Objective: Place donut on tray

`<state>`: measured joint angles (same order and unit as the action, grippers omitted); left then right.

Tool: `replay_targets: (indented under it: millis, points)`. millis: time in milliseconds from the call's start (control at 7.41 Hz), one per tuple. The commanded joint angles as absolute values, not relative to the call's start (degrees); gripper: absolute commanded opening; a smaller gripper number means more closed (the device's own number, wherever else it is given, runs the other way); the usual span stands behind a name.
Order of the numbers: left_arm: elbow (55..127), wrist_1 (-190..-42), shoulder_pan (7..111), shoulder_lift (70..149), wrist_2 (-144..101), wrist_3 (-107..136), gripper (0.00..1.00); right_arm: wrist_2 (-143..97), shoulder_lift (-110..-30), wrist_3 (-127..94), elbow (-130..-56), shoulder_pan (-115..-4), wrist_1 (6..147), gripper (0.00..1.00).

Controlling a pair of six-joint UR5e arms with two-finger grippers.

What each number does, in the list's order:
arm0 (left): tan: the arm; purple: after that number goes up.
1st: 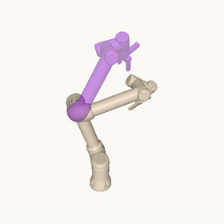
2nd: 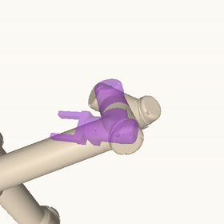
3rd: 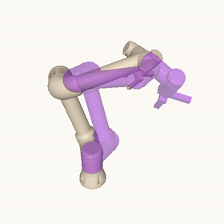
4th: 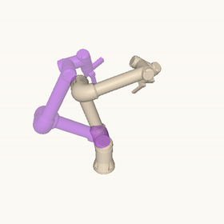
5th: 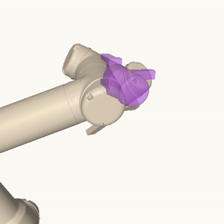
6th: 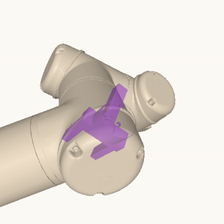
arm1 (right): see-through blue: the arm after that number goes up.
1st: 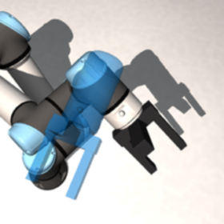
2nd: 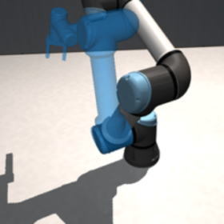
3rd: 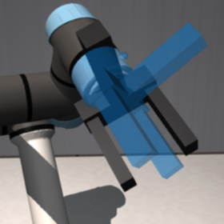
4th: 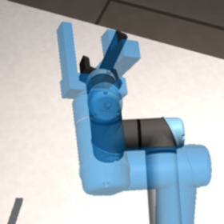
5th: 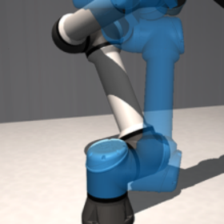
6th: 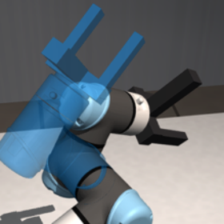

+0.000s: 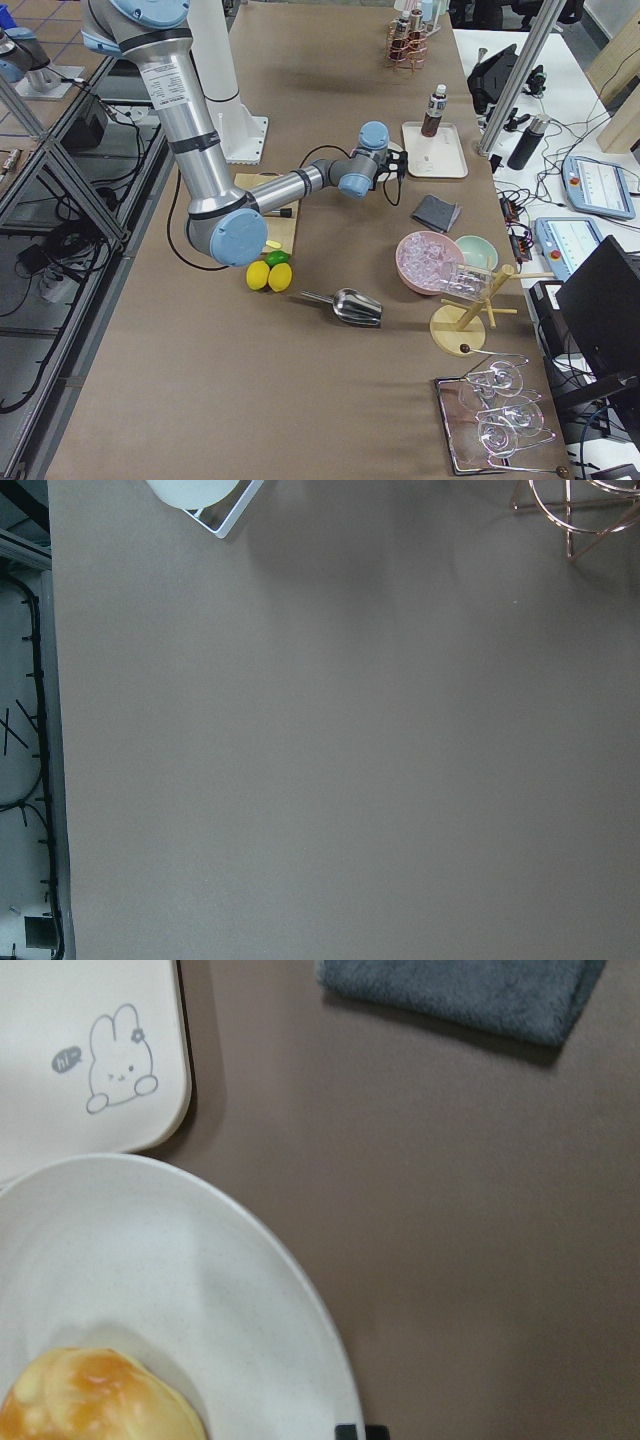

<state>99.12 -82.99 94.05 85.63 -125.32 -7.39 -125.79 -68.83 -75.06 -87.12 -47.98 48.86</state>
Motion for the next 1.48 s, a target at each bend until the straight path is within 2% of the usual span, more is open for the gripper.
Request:
replay_targets:
  millis: [0,540,1079,1349]
  points:
    - [99.3,-83.0,94.1,85.5,-125.5,-7.6,0.98,-126.6,-61.7,-75.3,-79.4,-49.7,49.0,0.0]
    - [99.7,-82.9,94.2,85.4,-125.7,-7.5,0.98,-126.2,-49.9,-76.3,-69.8,-51.7,55.1,0.0]
    - [99.6,-82.7,94.2,85.3,-125.7,-7.4,0.98,-125.1,-38.4,-75.8,-53.7,-52.6,55.5,0.0]
    - [99.4,-82.7,94.2,85.2,-125.6,-7.4,0.98,-122.3,-35.2,-75.8,-48.5,-51.5,55.0,0.0]
